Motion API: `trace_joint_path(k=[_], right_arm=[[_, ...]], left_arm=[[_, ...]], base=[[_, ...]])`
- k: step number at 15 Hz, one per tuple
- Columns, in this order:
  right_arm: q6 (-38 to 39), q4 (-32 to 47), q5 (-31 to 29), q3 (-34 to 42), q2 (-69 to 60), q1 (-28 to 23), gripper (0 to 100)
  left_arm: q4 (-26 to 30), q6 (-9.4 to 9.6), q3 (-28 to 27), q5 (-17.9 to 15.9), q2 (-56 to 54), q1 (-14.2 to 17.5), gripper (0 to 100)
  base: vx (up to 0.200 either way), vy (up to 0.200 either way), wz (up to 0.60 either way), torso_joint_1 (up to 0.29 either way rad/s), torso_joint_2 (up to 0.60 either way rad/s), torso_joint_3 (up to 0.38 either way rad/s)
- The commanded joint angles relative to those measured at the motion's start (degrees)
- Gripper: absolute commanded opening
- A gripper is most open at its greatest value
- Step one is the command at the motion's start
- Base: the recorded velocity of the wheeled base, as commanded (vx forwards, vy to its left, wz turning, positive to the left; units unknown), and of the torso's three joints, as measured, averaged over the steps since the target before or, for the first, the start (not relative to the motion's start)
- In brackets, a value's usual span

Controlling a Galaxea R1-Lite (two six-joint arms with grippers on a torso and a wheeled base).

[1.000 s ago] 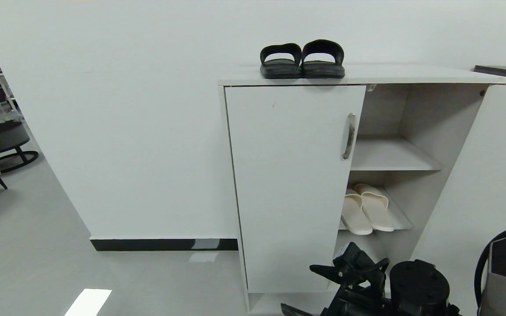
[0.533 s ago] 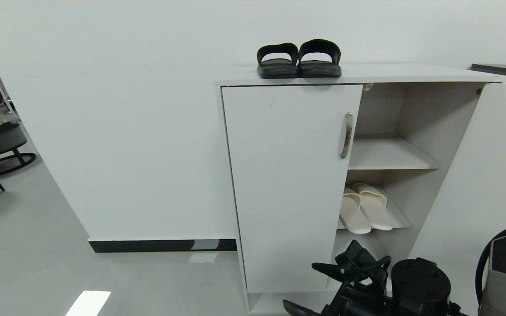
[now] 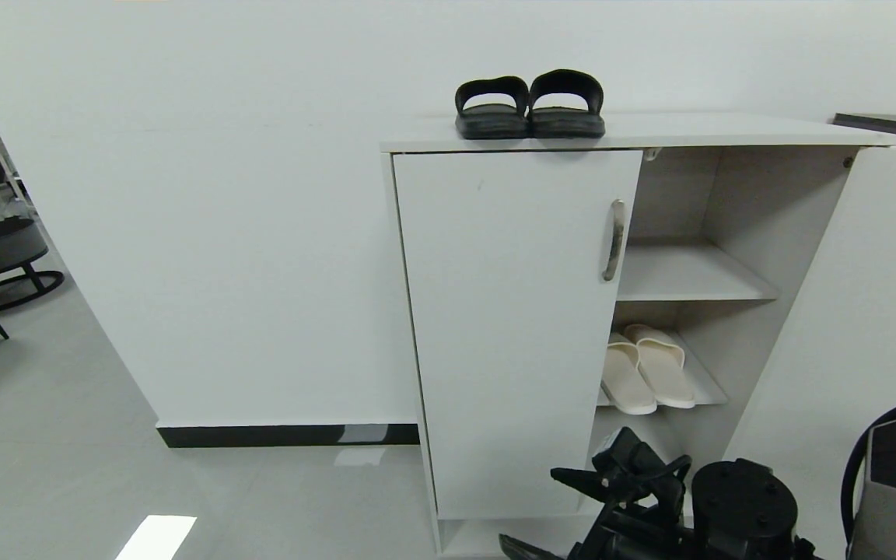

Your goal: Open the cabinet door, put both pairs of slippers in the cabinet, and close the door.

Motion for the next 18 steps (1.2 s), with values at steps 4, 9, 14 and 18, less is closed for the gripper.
trace_joint_path(k=[4,9,14,18], right_arm=[[0.0,-0.1,-0.1,0.0,0.2,-0.6,100],[0.0,-0.1,-0.1,0.0,0.3,-0.7,100],[-0.1,-0.1,-0.1,0.0,0.3,-0.7,100],[-0.2,-0.1,-0.1,0.0,0.2,-0.6,100]], left_arm=[[0.0,-0.01,0.0,0.0,0.0,0.0,0],[0.0,-0.01,0.0,0.0,0.0,0.0,0],[0.0,-0.01,0.0,0.0,0.1,0.0,0],[0.0,-0.01,0.0,0.0,0.0,0.1,0]], base=[[0.0,0.0,0.0,0.032,-0.17,-0.119],[0.0,0.0,0.0,0.131,-0.4,-0.289],[0.0,0.0,0.0,0.177,-0.47,-0.293],[0.0,0.0,0.0,0.199,-0.48,-0.286]])
